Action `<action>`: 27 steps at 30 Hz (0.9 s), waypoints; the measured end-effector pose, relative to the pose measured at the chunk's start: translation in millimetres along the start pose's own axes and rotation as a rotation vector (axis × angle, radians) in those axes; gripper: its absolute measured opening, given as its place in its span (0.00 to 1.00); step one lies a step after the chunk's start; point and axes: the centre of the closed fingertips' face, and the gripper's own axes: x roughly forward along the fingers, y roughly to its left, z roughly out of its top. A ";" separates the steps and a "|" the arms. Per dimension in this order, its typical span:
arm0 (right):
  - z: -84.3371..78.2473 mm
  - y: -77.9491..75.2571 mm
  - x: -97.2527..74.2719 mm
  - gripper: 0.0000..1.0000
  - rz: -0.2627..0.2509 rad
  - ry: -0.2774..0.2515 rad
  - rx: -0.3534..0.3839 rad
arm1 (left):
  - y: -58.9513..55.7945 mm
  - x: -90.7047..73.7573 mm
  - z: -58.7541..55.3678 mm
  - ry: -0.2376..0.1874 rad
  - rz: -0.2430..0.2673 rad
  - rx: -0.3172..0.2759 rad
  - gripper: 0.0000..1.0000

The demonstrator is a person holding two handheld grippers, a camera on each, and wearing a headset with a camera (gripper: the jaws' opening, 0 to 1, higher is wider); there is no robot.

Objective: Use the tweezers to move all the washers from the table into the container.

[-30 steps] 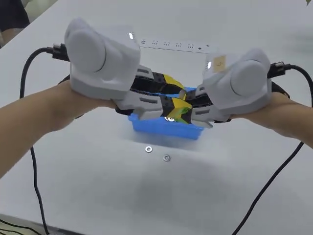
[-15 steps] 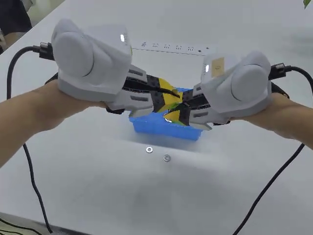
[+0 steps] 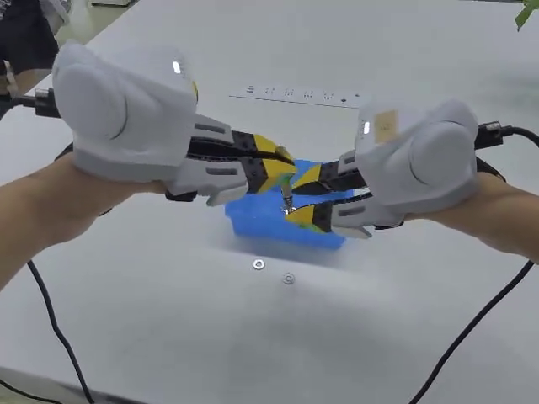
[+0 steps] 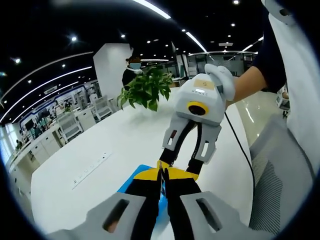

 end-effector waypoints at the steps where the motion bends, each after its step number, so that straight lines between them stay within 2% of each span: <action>1: -0.3 -0.4 -1.4 0.24 -0.006 0.001 0.008 | -0.3 -2.7 1.1 0.001 0.001 0.005 0.06; 4: -1.3 1.3 -7.3 0.27 -0.023 -0.007 0.039 | -3.2 -8.3 2.9 -0.010 -0.001 0.006 0.06; 8: -2.2 5.9 -14.3 0.30 -0.042 -0.021 0.092 | -13.3 -11.1 0.6 -0.016 -0.007 0.005 0.06; 13: -4.5 18.6 -24.2 0.33 -0.049 -0.041 0.153 | -28.1 -14.1 -2.2 -0.035 -0.018 -0.001 0.06; 18: -9.7 33.4 -34.2 0.35 -0.060 -0.064 0.197 | -34.2 -18.4 -12.2 -0.029 0.000 0.009 0.06; 20: -10.2 39.7 -37.5 0.36 -0.063 -0.088 0.238 | -35.9 -19.8 -17.3 -0.023 0.008 0.014 0.06; 23: -16.2 47.0 -39.7 0.39 -0.072 -0.097 0.281 | -40.3 -20.4 -24.0 -0.030 0.004 0.002 0.06; 27: -14.8 57.0 -40.1 0.42 -0.067 -0.141 0.275 | -45.3 -18.0 -36.1 -0.026 0.004 -0.009 0.06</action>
